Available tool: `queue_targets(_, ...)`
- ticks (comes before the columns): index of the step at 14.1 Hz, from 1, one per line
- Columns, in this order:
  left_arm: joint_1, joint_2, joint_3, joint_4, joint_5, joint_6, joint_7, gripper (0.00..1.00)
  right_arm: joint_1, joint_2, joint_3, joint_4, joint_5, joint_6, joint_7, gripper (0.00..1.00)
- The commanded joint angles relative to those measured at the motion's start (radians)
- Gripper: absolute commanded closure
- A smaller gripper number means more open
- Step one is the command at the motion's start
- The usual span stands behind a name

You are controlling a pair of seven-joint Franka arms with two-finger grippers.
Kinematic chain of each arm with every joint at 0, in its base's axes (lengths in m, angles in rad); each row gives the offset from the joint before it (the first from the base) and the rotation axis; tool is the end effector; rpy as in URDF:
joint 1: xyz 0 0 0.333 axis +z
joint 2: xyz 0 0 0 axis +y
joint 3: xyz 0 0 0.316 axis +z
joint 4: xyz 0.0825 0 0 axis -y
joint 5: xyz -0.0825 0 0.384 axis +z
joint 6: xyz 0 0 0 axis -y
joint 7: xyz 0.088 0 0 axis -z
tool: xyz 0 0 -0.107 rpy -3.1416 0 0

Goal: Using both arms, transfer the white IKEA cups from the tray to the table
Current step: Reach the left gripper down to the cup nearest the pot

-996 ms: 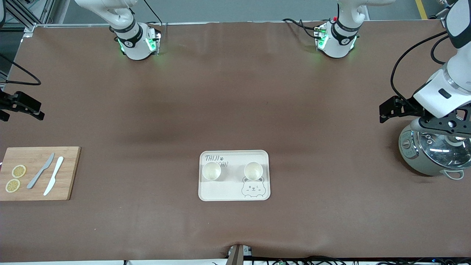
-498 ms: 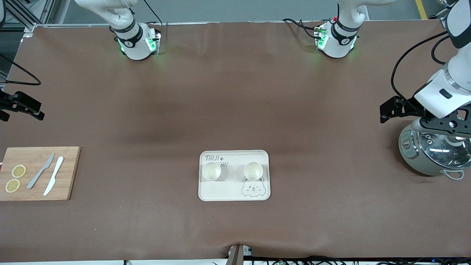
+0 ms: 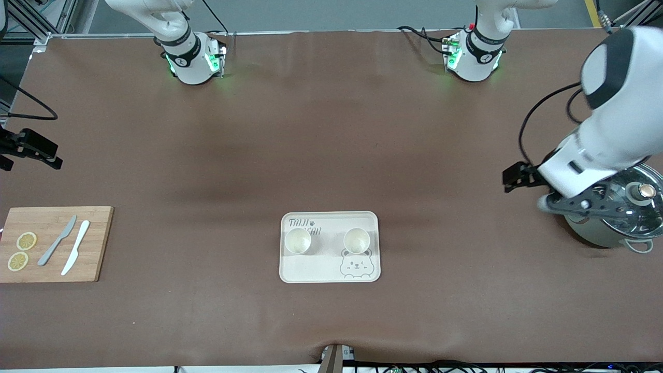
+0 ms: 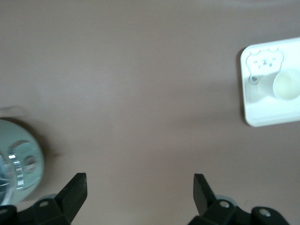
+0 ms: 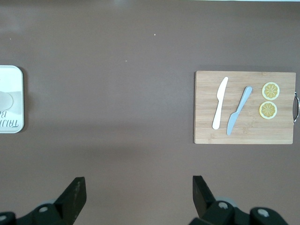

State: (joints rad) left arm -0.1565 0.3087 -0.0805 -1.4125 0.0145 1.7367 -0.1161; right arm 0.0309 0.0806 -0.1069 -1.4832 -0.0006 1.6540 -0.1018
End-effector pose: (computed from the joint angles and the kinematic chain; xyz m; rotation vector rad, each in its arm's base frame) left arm 0.6397 -0.1457 0.5279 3.1231 -0.1863 0.0226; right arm 0.5867 -0.0420 0.6281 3.1210 0.0414 0.1398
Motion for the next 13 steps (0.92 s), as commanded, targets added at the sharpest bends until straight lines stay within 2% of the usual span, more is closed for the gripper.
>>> queue_targets(1, -0.096, 0.085, 0.004, 0.035, 0.005, 0.052, -0.132, 0.0, 0.01, 0.016, -0.007, 0.027, 0.001, -0.005, 0.01, 0.0)
queue_targets(4, -0.13, 0.147, -0.001, 0.036, -0.005, 0.147, -0.224, 0.0, 0.009, 0.022, -0.007, 0.029, -0.001, -0.005, 0.01, 0.0)
queue_targets(9, -0.264, 0.268, 0.016, 0.035, 0.018, 0.303, -0.437, 0.0, -0.005, 0.027, -0.01, 0.027, -0.002, 0.041, 0.001, 0.0)
queue_targets(13, -0.307, 0.361, 0.015, 0.036, 0.022, 0.427, -0.499, 0.0, 0.003, 0.037, -0.01, 0.027, -0.002, 0.041, 0.004, 0.0)
